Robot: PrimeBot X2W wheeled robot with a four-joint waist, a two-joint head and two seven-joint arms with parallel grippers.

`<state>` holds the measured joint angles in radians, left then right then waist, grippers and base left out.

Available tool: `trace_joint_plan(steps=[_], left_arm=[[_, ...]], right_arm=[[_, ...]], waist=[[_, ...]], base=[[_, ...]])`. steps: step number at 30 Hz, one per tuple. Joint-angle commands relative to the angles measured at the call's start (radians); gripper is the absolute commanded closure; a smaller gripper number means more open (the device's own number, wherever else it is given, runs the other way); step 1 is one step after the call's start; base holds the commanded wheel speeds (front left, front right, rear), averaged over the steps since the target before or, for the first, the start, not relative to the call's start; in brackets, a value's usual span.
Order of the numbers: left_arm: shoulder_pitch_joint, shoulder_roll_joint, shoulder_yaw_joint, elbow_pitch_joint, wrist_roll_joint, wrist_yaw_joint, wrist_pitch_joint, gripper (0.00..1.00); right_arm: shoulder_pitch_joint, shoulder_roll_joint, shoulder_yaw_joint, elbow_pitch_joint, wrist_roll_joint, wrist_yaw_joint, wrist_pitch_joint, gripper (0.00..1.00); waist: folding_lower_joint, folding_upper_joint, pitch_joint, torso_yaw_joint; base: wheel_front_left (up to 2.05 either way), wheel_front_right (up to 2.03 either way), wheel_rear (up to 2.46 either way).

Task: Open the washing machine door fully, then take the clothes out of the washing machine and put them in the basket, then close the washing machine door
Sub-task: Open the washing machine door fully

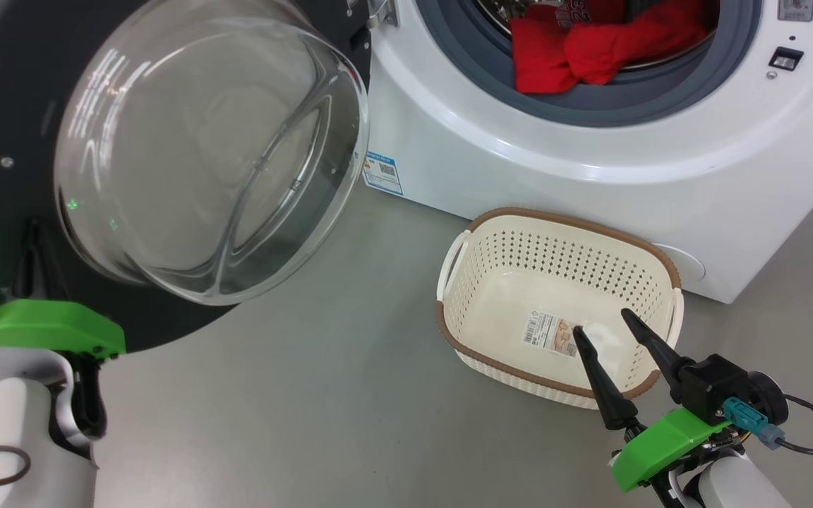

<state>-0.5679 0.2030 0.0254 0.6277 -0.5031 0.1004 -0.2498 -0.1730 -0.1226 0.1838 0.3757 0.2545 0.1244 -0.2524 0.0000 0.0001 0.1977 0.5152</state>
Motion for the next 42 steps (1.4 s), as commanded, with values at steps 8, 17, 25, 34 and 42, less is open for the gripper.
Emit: trace_joint_plan(steps=[8, 17, 25, 34, 42], left_arm=[[-0.032, 0.024, 0.095, -0.029, 0.066, -0.016, -0.012, 1.00], [0.041, -0.010, 0.130, -0.123, 0.143, -0.024, -0.012, 0.63], [0.105, -0.032, 0.128, -0.322, 0.203, -0.045, -0.012, 0.00], [0.166, -0.054, 0.032, -0.474, 0.256, -0.080, 0.000, 0.00], [0.231, -0.078, -0.033, -0.523, 0.226, -0.145, 0.003, 0.00]], right_arm=[[-0.028, 0.003, 0.028, -0.016, -0.001, 0.006, -0.009, 0.00], [-0.019, 0.023, 0.027, -0.006, 0.012, 0.006, -0.009, 0.00], [-0.009, 0.045, 0.010, -0.023, 0.022, 0.006, -0.009, 0.00], [0.011, 0.063, -0.052, -0.079, 0.011, 0.006, -0.009, 0.00], [0.034, 0.070, -0.118, -0.137, -0.002, 0.006, -0.009, 0.00]], waist=[[0.0000, -0.0001, 0.006, -0.014], [0.0000, -0.0001, -0.032, -0.016], [0.0000, -0.0001, -0.084, -0.035], [0.0000, -0.0001, -0.145, -0.106], [0.0000, -0.0001, -0.174, -0.207]], base=[[0.00, 0.00, 0.00], [0.00, 0.00, 0.00], [0.00, 0.00, 0.00], [0.00, 0.00, 0.00], [0.00, 0.00, 0.00]])
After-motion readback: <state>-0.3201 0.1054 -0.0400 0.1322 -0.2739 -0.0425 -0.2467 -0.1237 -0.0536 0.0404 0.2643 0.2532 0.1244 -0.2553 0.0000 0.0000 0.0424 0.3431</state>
